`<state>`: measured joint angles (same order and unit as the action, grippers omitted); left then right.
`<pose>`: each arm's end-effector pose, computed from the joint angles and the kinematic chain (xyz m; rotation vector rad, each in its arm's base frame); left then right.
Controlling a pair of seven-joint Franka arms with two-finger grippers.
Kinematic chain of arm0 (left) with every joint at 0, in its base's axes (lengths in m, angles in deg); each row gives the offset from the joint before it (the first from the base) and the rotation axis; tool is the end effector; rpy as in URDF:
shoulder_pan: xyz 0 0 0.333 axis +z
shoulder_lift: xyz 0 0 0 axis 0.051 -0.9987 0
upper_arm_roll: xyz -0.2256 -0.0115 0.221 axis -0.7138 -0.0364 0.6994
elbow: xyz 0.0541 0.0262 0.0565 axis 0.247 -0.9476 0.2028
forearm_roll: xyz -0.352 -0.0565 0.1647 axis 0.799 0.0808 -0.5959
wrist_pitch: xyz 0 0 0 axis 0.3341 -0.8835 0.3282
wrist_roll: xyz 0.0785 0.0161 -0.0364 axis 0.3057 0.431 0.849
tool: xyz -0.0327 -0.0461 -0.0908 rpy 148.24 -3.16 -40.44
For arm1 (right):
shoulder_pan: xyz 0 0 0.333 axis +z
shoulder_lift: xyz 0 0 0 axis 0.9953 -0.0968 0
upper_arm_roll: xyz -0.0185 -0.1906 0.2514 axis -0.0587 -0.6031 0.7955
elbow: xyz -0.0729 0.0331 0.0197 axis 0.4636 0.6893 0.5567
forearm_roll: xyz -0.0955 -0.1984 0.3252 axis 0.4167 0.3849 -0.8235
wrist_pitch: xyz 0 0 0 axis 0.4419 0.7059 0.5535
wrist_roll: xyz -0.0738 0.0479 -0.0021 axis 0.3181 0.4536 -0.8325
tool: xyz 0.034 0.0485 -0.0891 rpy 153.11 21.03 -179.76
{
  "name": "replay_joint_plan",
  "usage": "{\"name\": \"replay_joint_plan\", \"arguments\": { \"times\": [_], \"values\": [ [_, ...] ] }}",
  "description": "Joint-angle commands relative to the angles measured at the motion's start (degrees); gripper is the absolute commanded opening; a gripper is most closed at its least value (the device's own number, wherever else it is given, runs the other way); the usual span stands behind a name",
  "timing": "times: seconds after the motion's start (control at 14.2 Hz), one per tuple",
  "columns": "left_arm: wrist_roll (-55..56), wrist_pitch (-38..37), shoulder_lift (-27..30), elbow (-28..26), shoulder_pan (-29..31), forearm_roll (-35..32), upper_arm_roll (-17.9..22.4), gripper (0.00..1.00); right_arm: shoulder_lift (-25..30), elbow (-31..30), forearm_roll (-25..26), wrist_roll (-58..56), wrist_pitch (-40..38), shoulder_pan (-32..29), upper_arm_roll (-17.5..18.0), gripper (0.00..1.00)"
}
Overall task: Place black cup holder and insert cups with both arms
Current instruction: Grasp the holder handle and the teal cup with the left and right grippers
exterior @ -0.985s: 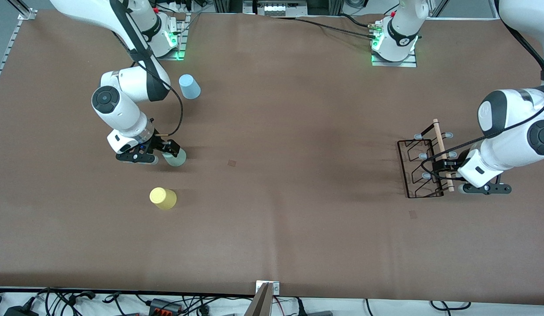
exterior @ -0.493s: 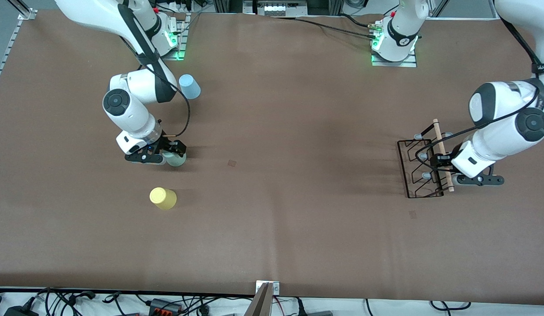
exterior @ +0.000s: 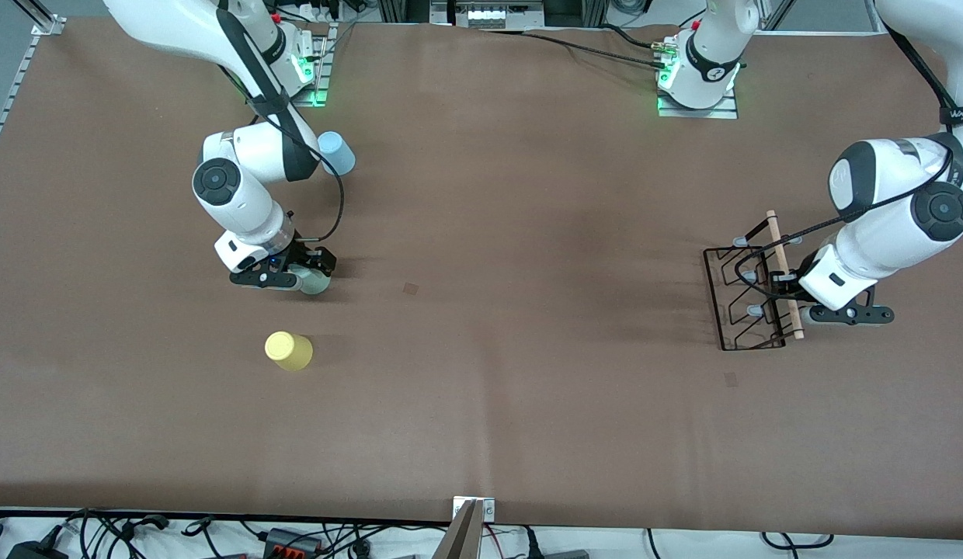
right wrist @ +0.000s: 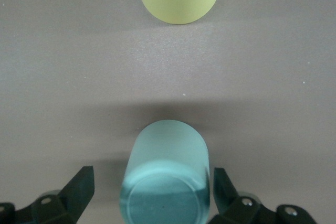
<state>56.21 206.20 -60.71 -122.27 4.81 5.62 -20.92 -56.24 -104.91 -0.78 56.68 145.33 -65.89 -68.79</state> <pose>0.5983 0.0378 0.3311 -3.1094 0.0106 -0.0010 0.5267 0.1547 0.2224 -3.1072 0.1140 -0.1030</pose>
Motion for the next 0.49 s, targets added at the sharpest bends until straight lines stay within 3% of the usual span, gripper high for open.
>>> {"name": "replay_joint_plan", "arguments": {
  "times": [0.0,0.28,0.42],
  "values": [
    [0.24,0.24,1.82,-1.75,0.45,-1.31,-0.39,0.32,0.31,-0.91,0.24,0.88,1.22,0.52,-0.7,1.0],
    [0.15,0.24,1.64,-1.75,0.8,-1.31,-0.48,0.27,0.14,-1.17,0.24,0.88,1.13,0.43,-0.7,1.0],
    [0.24,0.07,1.64,-1.84,0.8,-1.31,-0.39,0.21,0.14,-1.17,0.24,0.8,0.96,0.43,-0.7,0.69]
  ]
}}
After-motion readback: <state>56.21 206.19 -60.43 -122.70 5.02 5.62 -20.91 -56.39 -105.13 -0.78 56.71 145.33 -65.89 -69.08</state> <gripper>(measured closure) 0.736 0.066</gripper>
